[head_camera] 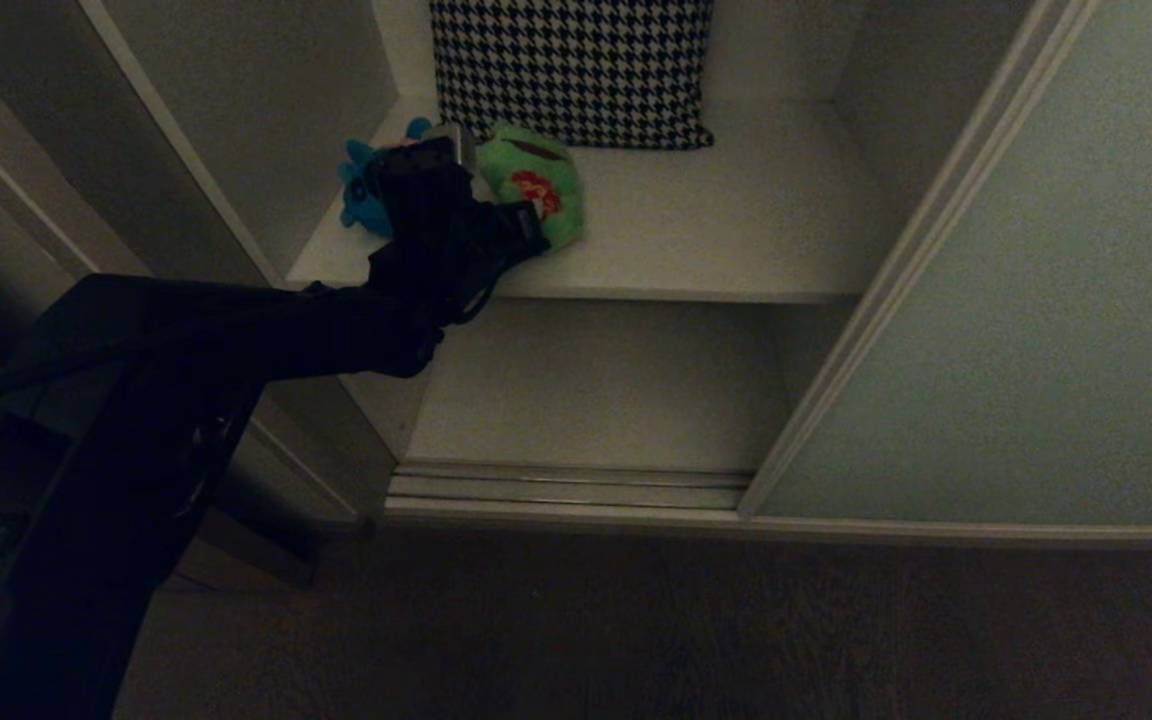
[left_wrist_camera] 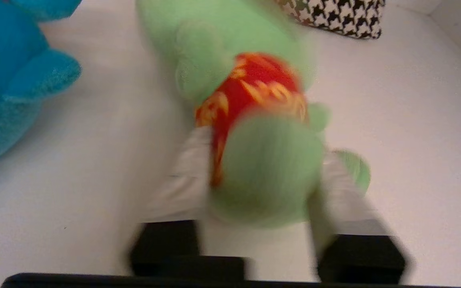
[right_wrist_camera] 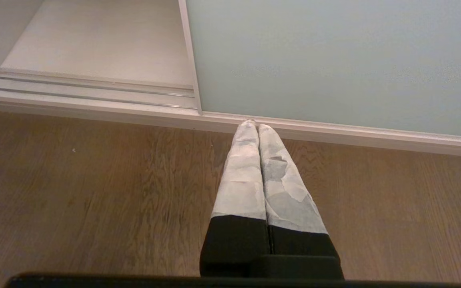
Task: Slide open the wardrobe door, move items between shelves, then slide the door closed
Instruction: Place the green doll on the higher shelf
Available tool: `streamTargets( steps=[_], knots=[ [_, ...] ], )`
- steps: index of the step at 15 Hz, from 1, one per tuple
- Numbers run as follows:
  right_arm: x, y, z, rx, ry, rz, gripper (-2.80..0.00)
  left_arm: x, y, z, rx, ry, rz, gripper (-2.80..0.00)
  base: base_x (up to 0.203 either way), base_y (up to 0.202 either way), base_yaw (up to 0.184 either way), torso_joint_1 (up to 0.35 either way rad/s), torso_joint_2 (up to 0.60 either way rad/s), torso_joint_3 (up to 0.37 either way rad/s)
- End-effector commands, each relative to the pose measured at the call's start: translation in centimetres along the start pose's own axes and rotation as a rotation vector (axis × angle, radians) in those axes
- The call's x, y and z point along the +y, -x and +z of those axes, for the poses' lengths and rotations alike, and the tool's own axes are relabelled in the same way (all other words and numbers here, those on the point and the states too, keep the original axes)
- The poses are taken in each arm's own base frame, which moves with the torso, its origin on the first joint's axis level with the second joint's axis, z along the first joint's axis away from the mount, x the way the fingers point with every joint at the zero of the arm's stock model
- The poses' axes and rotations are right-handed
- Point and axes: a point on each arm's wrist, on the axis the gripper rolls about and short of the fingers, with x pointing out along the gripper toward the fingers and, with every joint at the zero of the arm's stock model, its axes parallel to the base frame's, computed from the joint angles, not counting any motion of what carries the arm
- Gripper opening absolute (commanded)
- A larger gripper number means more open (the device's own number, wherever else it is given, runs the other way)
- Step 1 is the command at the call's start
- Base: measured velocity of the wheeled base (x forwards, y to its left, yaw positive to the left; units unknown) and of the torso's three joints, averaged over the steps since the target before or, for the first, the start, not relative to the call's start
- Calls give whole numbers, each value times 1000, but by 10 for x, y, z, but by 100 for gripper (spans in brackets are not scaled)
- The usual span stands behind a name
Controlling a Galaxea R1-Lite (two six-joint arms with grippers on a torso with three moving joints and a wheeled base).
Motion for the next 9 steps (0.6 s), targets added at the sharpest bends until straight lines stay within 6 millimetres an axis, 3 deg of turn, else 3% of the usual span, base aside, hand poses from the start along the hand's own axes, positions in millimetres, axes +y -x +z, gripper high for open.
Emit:
streamTargets(
  steps=[1, 6, 8, 9],
  knots=[
    [0, 0, 0, -3, 0, 1, -280, 1, 2, 8, -19, 0, 1, 0, 0, 0, 0, 0, 0, 0],
    [0, 0, 0, -3, 0, 1, -280, -3, 15, 52, -94, 14, -9, 0, 0, 0, 0, 0, 0, 0],
    [0, 0, 0, -3, 0, 1, -280, -7, 28, 83, -145, 15, -20, 0, 0, 0, 0, 0, 0, 0],
    [0, 0, 0, -3, 0, 1, -280, -9, 33, 93, -152, 13, -17, -280, 0, 0, 0, 0, 0, 0]
  ],
)
